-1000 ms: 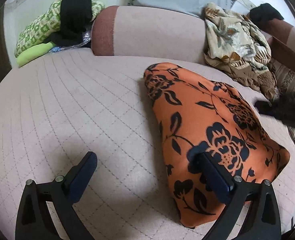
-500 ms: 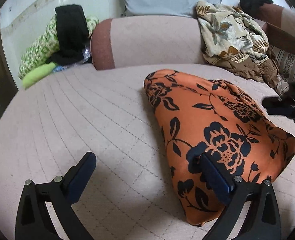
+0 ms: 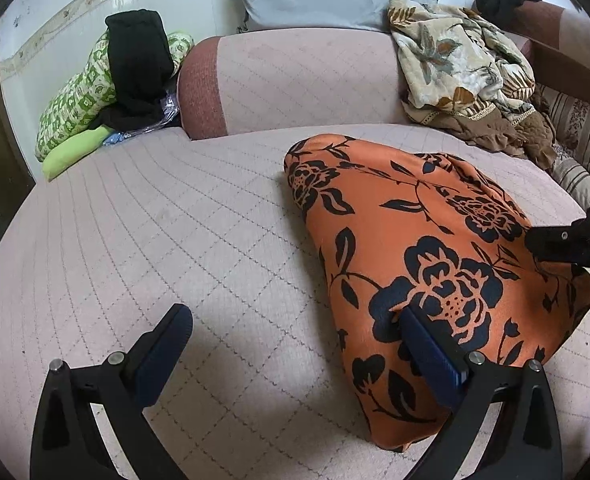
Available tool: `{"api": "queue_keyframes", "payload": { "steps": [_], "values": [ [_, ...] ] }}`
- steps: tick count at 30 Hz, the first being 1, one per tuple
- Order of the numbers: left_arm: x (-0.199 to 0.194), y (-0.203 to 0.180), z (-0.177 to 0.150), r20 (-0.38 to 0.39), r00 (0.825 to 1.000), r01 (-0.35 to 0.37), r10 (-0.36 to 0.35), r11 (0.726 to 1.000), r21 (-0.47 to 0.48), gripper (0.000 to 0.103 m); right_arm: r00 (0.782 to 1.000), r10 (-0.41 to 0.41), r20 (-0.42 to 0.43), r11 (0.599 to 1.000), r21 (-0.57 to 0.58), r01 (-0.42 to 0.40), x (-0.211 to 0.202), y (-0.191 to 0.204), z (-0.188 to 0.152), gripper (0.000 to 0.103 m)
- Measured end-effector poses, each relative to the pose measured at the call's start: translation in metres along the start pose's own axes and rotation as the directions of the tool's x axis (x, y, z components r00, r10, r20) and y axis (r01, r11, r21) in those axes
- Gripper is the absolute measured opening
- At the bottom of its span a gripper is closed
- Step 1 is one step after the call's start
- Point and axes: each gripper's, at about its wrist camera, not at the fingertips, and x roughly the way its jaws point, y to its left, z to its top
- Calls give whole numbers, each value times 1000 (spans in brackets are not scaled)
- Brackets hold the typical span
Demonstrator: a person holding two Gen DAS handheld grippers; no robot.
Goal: Fold small clothes
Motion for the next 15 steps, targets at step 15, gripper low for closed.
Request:
{"api": "queue_keyframes", "payload": {
  "steps": [15],
  "values": [
    [3, -1, -1, 3, 1000, 2, -2, 1000, 4, 103, 995, -32, -95, 998, -54, 27, 32, 9, -2, 27]
  ]
}}
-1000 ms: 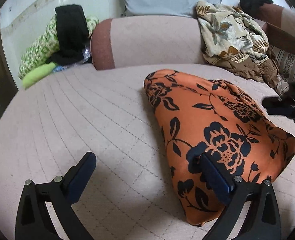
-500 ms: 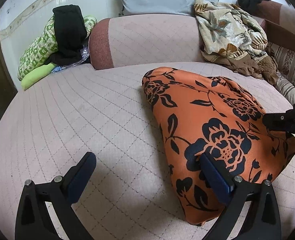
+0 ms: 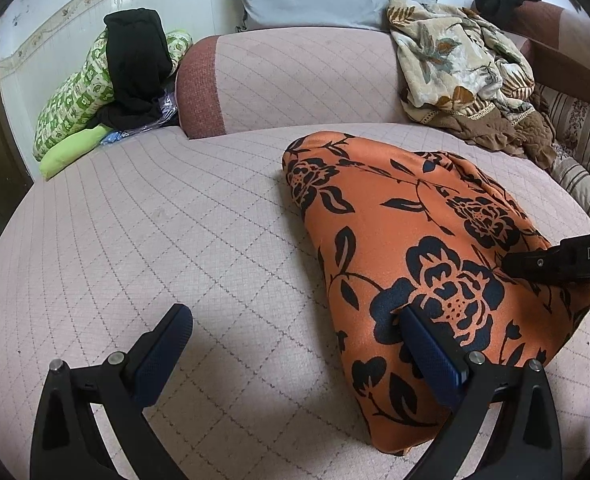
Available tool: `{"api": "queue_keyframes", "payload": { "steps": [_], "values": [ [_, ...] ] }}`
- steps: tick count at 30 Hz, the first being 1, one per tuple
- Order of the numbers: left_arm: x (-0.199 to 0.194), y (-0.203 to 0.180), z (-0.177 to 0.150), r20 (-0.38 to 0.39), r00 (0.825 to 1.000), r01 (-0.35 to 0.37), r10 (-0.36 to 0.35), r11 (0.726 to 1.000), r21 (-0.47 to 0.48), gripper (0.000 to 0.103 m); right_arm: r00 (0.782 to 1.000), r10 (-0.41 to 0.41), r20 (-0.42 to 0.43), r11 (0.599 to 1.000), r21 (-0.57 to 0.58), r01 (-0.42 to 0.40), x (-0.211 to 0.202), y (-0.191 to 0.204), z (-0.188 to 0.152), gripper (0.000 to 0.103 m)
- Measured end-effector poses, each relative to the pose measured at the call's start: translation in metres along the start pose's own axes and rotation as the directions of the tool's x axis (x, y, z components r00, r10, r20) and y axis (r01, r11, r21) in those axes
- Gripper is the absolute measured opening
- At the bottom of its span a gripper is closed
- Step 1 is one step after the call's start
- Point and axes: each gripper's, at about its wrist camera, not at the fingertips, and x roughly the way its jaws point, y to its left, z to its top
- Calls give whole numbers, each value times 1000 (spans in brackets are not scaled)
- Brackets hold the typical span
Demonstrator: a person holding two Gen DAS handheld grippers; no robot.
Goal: Fold small clothes
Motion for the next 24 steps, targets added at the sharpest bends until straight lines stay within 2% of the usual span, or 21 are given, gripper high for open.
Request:
{"api": "queue_keyframes", "payload": {
  "steps": [8, 10, 12, 14, 17, 19, 20, 24],
  "values": [
    [1, 2, 0, -13, 1000, 15, -15, 1000, -16, 103, 1000, -4, 11, 1000, -5, 4, -2, -1, -2, 27],
    [-1, 7, 3, -16, 1000, 22, -23, 999, -32, 103, 999, 25, 36, 1000, -1, -25, -9, 0, 0, 28],
    [-9, 16, 9, 25, 1000, 15, -13, 997, -71, 103, 996, 54, 77, 999, -7, -54, -19, 2, 2, 28],
    [-16, 28, 12, 59, 998, 41, -34, 991, -130, 103, 991, 44, 128, 999, -6, -43, -29, 1, 3, 28],
    [-7, 34, 11, 17, 998, 70, -68, 982, -175, 103, 994, 23, 106, 999, 37, -27, -23, -7, 4, 28],
    [7, 29, 7, -40, 997, 57, -64, 986, -156, 103, 1000, 9, 29, 997, 75, -12, -5, -15, 4, 27],
    [15, 24, 4, -81, 995, 53, -65, 990, -133, 103, 1000, 10, 28, 997, 77, -12, -2, -15, 3, 27],
    [13, 21, 2, -79, 995, 49, -61, 989, -143, 103, 999, 12, 52, 999, 44, -14, -9, -5, 7, 27]
  ]
}}
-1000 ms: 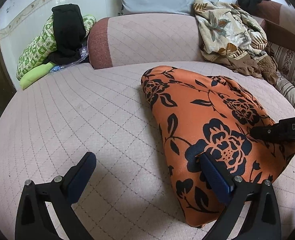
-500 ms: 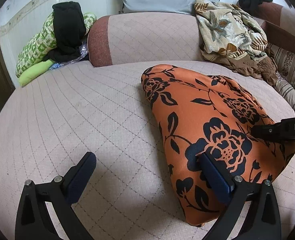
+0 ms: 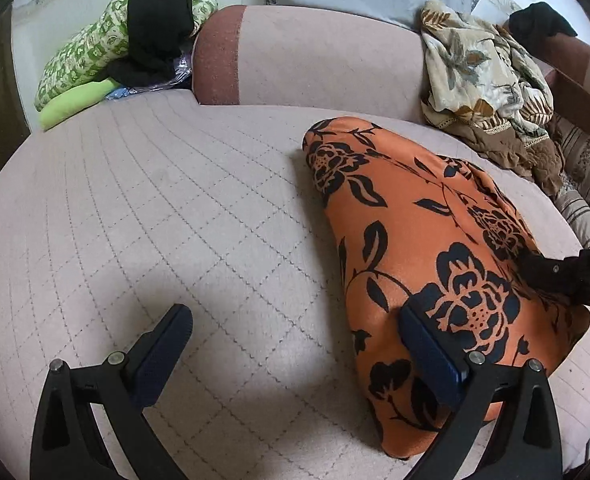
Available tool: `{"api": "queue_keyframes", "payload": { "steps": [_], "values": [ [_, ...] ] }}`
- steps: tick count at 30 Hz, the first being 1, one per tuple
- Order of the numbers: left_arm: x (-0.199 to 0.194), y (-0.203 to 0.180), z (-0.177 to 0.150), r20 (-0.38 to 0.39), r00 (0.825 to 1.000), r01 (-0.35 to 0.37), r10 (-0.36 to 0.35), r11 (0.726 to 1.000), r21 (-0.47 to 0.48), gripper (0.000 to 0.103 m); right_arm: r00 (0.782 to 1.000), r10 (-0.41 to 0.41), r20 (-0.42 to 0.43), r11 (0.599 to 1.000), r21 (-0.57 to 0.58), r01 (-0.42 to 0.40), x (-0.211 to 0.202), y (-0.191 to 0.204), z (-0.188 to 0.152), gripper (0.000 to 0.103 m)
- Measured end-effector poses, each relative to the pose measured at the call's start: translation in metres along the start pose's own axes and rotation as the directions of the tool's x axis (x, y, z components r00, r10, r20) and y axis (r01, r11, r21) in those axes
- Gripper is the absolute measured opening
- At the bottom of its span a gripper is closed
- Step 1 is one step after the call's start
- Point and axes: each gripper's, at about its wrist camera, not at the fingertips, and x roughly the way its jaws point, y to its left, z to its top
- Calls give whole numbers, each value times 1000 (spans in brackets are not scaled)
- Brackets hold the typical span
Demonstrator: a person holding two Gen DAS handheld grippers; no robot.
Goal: Fold small clothes
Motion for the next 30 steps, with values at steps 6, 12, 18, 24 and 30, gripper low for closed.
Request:
{"api": "queue_keyframes", "payload": {
  "steps": [6, 12, 18, 24, 30],
  "values": [
    [0, 4, 3, -16, 1000, 12, -12, 1000, -24, 103, 996, 75, 41, 992, -102, -71, 0, 35, 30, 29],
    [1, 7, 2, -35, 999, 26, -27, 999, -30, 103, 976, 216, -21, 969, -122, -217, 39, 84, 71, 28],
    [4, 11, 1, -48, 998, 49, -51, 998, -40, 103, 997, 80, -12, 989, -123, -81, 109, 117, 118, 28],
    [6, 12, 4, -61, 996, 62, -65, 997, -37, 103, 995, 89, -38, 993, -73, -92, 119, 97, 120, 27],
    [2, 9, 4, -53, 998, 38, -39, 999, -31, 103, 987, 140, 81, 985, -114, -130, 36, 66, 86, 27]
  ]
}}
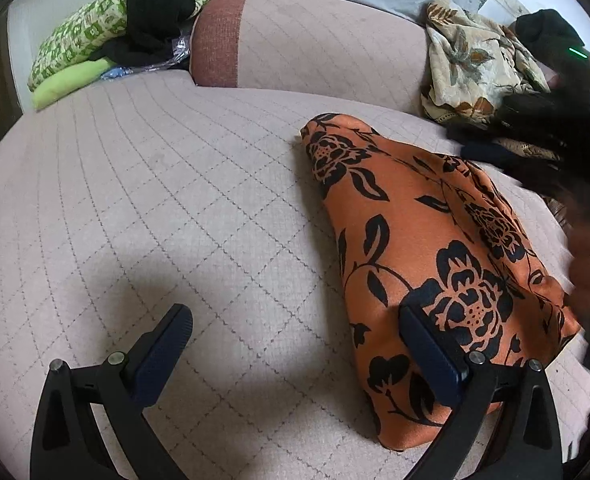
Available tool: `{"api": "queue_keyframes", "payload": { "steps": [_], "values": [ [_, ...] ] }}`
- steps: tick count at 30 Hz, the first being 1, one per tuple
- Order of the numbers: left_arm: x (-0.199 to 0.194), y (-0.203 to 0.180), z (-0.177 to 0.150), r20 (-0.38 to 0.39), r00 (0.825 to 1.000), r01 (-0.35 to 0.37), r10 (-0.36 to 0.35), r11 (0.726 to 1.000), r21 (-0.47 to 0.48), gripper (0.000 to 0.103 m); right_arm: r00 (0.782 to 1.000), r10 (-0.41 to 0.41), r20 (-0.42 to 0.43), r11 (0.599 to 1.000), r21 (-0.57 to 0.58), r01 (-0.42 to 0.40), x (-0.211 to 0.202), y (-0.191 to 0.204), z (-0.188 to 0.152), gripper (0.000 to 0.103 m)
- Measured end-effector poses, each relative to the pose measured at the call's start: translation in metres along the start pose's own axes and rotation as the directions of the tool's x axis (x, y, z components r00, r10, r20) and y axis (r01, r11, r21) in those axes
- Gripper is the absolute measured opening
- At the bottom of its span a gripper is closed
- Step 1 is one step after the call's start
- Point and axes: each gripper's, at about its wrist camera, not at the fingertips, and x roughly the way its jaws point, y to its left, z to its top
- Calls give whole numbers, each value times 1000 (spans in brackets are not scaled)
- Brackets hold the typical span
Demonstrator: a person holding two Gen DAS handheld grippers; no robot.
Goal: Fold small clothes
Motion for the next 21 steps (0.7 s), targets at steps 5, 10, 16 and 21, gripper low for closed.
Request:
{"api": "queue_keyframes", "payload": {
  "steps": [5, 10, 16, 21],
  "values": [
    [-6, -13, -4, 51, 997, -59, 56, 996, 63, 103, 999, -30, 14, 999, 38, 30, -62, -29, -47, 27],
    [-13, -25, -12, 125, 986, -124, 108, 984, 128, 103, 992, -91, -87, 987, 126, 102, -70, -60, -91, 27],
    [-14, -28, -16, 173, 977, -153, 126, 976, 154, 103, 994, -48, -99, 991, 122, 60, -77, -78, -100, 27],
    [-23, -25, -6, 201, 972, -150, 122, 980, 130, 103, 1000, -12, 9, 990, 138, 11, -109, -86, -94, 27]
  ]
}}
